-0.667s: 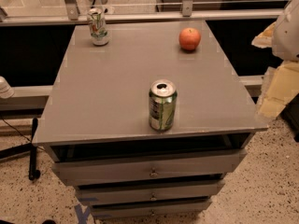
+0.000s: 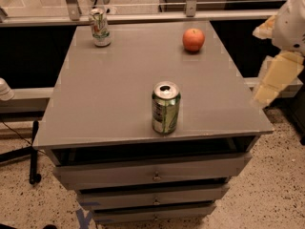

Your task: Move apple near green can

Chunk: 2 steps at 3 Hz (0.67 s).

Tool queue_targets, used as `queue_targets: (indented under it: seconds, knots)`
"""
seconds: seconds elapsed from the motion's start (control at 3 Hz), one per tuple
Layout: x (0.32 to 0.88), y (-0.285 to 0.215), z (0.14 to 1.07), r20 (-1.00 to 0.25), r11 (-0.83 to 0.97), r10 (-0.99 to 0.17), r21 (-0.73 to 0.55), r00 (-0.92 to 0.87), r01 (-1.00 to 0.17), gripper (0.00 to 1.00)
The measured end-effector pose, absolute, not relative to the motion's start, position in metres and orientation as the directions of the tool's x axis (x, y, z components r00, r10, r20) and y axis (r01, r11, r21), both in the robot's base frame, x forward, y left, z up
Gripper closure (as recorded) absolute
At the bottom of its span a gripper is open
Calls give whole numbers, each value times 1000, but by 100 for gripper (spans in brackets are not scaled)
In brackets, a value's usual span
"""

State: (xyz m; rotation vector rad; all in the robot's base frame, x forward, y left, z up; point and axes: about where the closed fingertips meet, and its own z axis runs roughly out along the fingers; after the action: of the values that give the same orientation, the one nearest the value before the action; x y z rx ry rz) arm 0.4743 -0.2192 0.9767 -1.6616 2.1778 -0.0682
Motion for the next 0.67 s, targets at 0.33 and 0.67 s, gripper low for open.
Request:
queue_targets:
  seconds: [0.33,0.67]
  knots:
    - [538,-217,980,-401,333,-895,-318,-193,-888,0]
    - [601,-214,982,-506,390,-844,-351,-178,-851,0]
